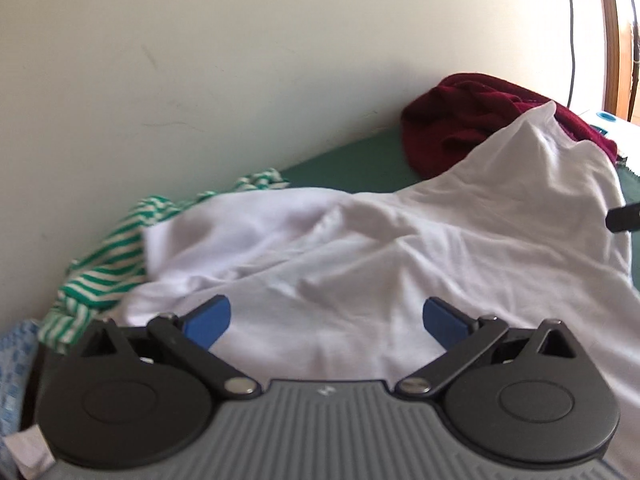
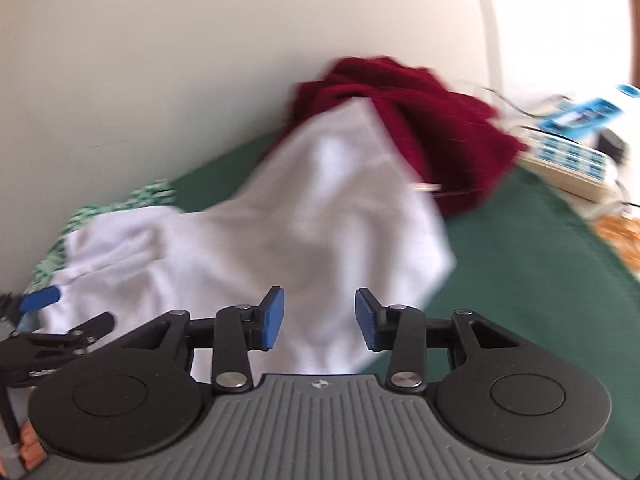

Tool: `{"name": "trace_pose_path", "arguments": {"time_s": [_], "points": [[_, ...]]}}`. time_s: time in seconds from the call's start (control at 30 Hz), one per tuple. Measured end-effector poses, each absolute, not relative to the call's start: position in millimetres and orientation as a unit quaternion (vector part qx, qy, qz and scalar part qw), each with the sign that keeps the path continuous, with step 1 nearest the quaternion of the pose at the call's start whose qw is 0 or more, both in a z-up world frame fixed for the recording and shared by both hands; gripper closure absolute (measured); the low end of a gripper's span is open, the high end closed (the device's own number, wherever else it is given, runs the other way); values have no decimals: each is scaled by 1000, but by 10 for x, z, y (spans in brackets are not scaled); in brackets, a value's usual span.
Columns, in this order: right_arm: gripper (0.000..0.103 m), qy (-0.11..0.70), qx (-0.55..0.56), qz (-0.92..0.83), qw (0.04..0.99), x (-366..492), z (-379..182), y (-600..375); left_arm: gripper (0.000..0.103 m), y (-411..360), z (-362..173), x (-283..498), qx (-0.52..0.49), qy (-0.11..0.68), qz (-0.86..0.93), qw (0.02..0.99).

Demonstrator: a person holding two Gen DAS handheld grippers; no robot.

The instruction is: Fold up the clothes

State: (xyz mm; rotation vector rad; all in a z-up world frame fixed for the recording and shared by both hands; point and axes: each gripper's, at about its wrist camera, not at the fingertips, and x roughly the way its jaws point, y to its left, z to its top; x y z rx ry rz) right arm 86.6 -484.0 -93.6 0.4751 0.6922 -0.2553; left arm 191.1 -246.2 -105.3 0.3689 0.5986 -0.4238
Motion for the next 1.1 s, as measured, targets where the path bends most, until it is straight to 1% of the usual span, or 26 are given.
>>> {"name": "trace_pose_path", "arguments": {"time_s": [0.1,0.17,0.3,0.43,0.57,0.8,0.87,0.9,0.97,1.0,1.03,1.1], "points": [[59,365,244,-166,883,884,-950,-4988,1,-2674,-1089,1945,186,302,-204,912],[53,384,234,-181,875,938,-958,-4990,1,-2815,-1128,1977,194,313,-200,908],[50,392,209,-188,876,1007,-964,-4924,1,-3002,-1216,2015,200,330,-188,903],[49,402,195,-179,876,1078,-969,-4851,0,-3074,-1293,2014,203,340,-175,902],[45,405,194,-174,876,1139,-946,-4801,0,-3069,-1300,2018,193,344,-165,904],[45,397,187,-169,883,1230,-953,-4745,0,-3067,-1289,2020,190,350,-159,903],[48,392,182,-169,886,1245,-962,-4731,0,-3062,-1288,2028,186,354,-159,903],[53,389,182,-169,887,1244,-964,-4736,0,-3060,-1286,2032,184,356,-159,902],[67,383,187,-170,888,1228,-962,-4760,0,-3055,-1283,2042,181,361,-158,901],[70,380,190,-171,889,1220,-961,-4772,0,-3052,-1281,2048,180,363,-158,900],[77,376,193,-172,890,1212,-960,-4784,0,-3050,-1279,2053,178,366,-157,900],[80,370,198,-173,891,1196,-958,-4808,0,-3045,-1275,2063,176,371,-157,898]]}}
